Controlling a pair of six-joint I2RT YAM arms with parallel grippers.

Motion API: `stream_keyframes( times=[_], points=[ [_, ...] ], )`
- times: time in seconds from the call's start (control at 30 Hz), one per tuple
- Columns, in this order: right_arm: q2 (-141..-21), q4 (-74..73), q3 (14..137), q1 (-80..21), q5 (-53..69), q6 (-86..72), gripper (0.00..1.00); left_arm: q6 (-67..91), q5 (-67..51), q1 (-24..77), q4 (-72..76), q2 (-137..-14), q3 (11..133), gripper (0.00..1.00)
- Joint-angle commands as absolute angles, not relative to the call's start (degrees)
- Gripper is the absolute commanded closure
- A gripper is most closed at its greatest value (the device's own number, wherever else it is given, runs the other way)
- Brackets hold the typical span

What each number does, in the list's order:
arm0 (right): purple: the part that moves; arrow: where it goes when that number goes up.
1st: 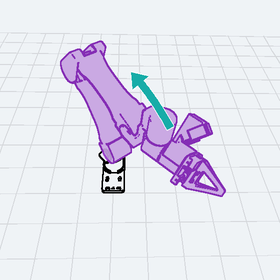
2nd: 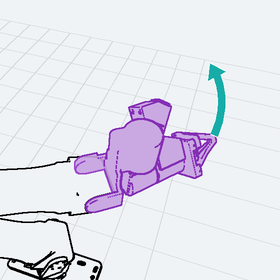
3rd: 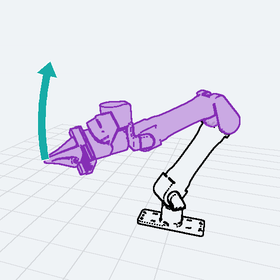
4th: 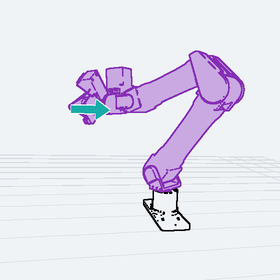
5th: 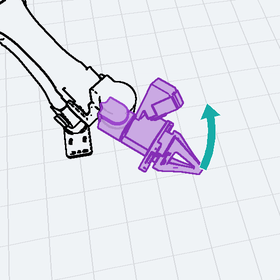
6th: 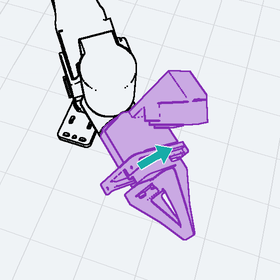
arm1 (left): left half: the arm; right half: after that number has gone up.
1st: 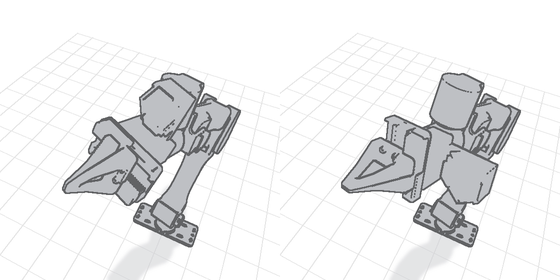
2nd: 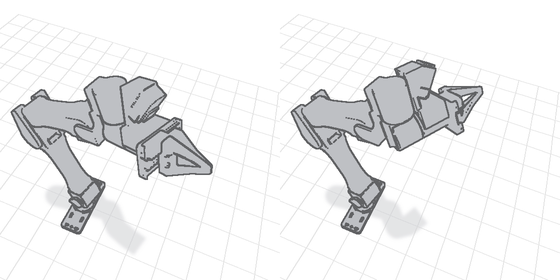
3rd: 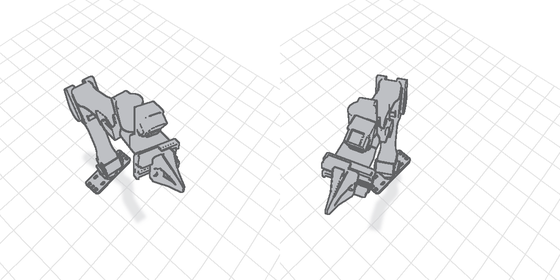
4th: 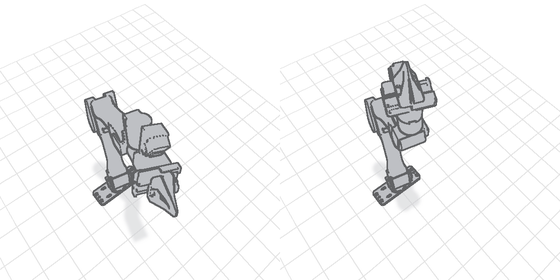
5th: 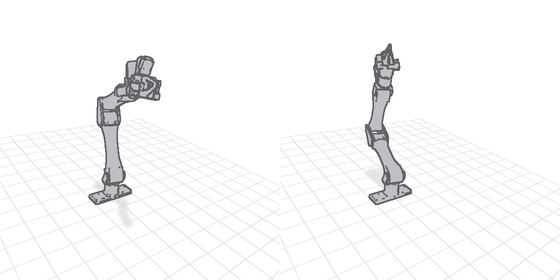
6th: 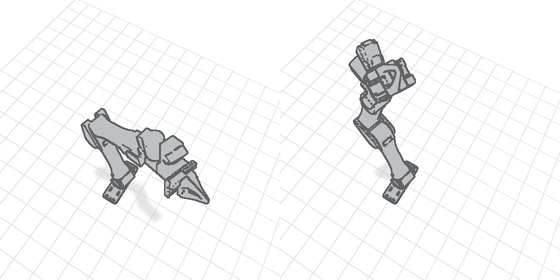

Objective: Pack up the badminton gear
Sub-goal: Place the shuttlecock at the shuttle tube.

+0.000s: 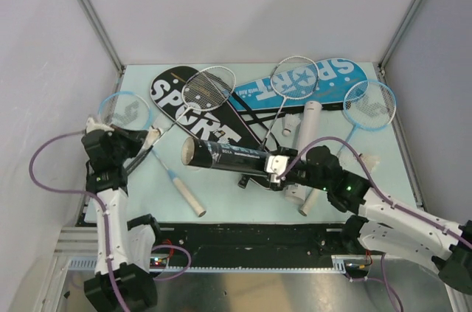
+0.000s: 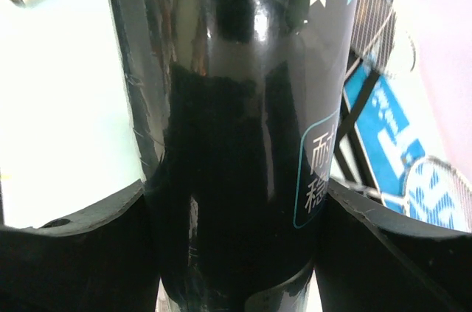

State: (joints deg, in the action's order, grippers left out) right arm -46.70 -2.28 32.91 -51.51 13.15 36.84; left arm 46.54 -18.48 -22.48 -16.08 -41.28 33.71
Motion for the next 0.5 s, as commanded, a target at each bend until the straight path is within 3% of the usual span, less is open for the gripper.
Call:
stream_keyframes(
  times=[0.0, 0.23, 0.47],
  points=[
    [-50.2, -7.6, 37.4, -49.5, 5.6, 43.8, 0.74, 37.2, -27.5, -16.6, -20.5, -44.4, 40.4, 1.00],
    [-51.3, -12.4, 37.9, -41.8, 3.8, 49.1, 0.76, 31.0, -38.9, -6.5, -23.1, -45.1, 48.6, 1.00],
    [-51.1, -14.0, 37.8, -39.2, 4.9, 50.9, 0.76, 31.2, -47.8, -3.4, -23.6, -42.4, 52.0, 1.00]
  ],
)
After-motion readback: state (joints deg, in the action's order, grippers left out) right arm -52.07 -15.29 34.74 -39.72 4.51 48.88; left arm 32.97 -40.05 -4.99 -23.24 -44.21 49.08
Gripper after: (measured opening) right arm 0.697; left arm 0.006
